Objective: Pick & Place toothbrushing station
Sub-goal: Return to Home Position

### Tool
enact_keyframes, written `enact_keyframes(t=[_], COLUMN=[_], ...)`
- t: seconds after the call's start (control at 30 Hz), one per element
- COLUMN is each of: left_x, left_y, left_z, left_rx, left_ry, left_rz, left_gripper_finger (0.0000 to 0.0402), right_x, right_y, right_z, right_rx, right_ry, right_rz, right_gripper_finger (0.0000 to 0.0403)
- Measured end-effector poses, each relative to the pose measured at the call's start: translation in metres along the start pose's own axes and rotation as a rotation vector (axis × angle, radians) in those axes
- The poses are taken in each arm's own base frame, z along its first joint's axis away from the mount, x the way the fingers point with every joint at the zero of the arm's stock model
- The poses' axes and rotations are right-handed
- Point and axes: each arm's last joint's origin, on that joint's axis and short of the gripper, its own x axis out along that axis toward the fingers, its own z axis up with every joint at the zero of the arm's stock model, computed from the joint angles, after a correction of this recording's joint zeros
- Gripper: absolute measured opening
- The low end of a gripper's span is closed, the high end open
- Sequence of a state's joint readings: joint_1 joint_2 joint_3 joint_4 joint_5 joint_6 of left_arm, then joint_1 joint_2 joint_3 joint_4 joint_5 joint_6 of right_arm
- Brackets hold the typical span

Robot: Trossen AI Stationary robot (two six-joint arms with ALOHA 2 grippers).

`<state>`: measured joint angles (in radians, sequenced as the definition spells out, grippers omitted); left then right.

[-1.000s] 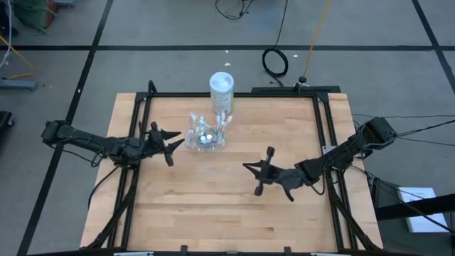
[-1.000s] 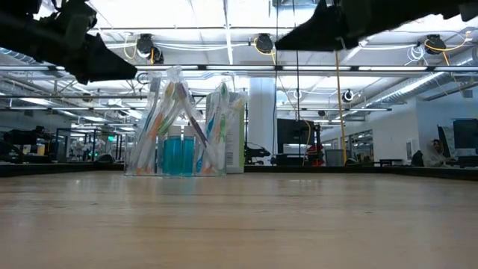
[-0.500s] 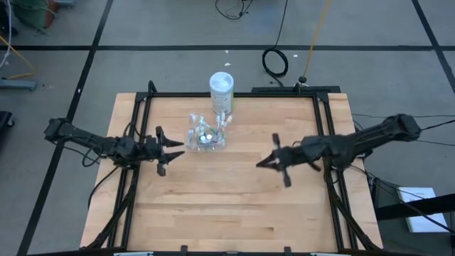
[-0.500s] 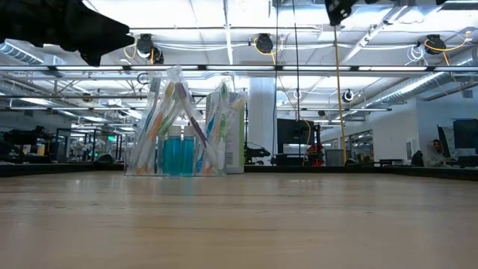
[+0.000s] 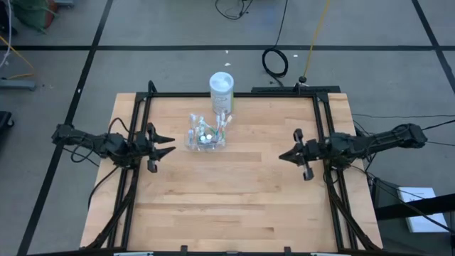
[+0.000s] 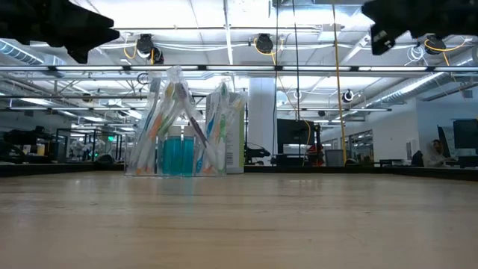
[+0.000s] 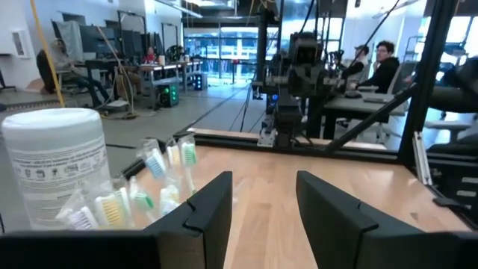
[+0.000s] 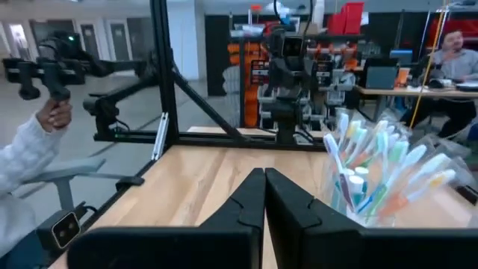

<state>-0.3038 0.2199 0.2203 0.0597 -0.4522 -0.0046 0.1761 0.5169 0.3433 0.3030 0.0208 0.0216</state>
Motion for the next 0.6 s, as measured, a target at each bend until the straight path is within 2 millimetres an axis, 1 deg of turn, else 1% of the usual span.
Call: enact_keyframes(t=[0.07, 0.13, 0.27, 0.33, 0.43, 0.6], left_x=[-0.005, -0.011, -0.022, -0.023, -0.022, -0.023], left_y=[0.003, 0.005, 0.010, 0.011, 0.011, 0.011], left_z=[0.001, 0.001, 0.000, -0.002, -0.002, -0.002], left_rx=[-0.010, -0.016, -0.022, -0.026, -0.023, -0.012], left_ry=[-0.012, -0.024, -0.034, -0.019, -0.017, -0.015], left_rz=[-0.001, -0.005, -0.007, -0.006, -0.008, -0.007], left_gripper_finger=[0.0152, 0.0152, 0.0152, 0.0152, 0.0152, 0.0152], right_x=[-0.010, -0.020, -0.036, -0.042, -0.048, -0.053], right_y=[0.000, 0.001, 0.007, 0.008, 0.007, 0.004], right_z=[-0.008, -0.013, -0.016, -0.021, -0.024, -0.031], right_rx=[0.008, 0.028, 0.029, -0.004, -0.043, -0.025], right_ry=[-0.020, -0.046, -0.074, -0.090, -0.138, -0.125], right_rz=[0.005, 0.056, 0.278, 0.330, 0.327, 0.279], right_gripper_finger=[0.0004, 0.0004, 0.0004, 0.0004, 0.0004, 0.0004])
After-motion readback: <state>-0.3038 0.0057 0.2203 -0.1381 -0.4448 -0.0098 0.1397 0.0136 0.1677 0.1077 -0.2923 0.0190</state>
